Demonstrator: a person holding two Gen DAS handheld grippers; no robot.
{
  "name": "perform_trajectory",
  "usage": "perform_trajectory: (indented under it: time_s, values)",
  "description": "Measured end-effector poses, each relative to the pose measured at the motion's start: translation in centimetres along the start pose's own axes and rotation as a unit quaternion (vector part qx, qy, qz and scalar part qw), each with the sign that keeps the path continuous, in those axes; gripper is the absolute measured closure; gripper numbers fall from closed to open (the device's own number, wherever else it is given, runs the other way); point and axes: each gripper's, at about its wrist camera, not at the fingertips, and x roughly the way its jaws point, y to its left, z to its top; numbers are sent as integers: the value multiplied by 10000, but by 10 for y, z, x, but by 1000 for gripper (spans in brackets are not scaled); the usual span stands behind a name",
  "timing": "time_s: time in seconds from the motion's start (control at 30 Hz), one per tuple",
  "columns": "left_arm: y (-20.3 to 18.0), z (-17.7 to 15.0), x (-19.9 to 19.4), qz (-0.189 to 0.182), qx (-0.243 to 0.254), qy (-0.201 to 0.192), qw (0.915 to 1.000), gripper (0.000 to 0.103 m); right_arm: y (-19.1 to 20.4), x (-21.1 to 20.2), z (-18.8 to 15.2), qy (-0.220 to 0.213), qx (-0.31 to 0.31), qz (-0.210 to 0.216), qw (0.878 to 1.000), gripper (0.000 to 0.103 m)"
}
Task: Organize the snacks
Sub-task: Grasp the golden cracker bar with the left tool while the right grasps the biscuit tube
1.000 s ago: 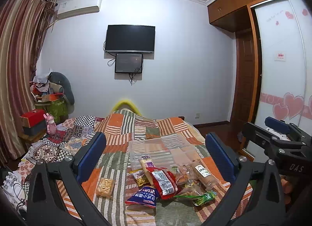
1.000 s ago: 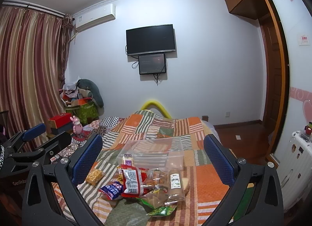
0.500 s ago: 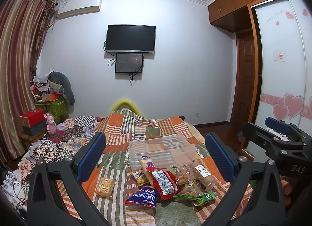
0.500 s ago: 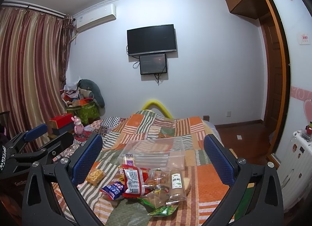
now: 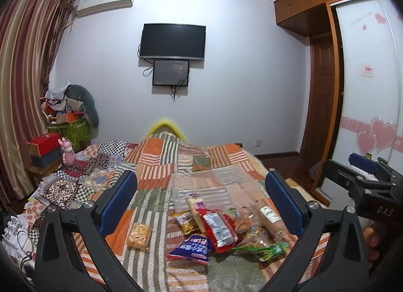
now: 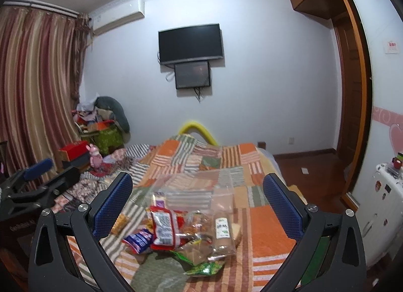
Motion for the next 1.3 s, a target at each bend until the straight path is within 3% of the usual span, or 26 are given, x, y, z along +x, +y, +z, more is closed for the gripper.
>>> perform_trajectory:
  time_s: [0.17,0.27,0.57,0.77,1.0,1.17,1.3]
  values:
    - [15,-14,24,159,121,420,9989,16,-11,18,-17,346,-88,-195,9992,0]
    - [30,-25,43,162,91,776,9968,21,-19,30,-25,597,-101,-242,9979,0]
    - [75,-59,102,259,27,1703,9850,34,-43,78,-45,1598,237,-148,9868,24]
    - [109,-74,142,326,-87,2183,9753,34,-51,109,-62,2286,281,-125,9730,34]
    - [137,-104,193,377,-80,2910,9559,34,-61,139,-79,2858,339,-70,9577,44]
    - [148,-127,219,366,-50,3297,9434,34,-63,152,-86,3147,419,67,9483,48]
    - [156,-143,233,318,-185,3504,9359,34,-61,158,-90,3256,450,188,9442,58]
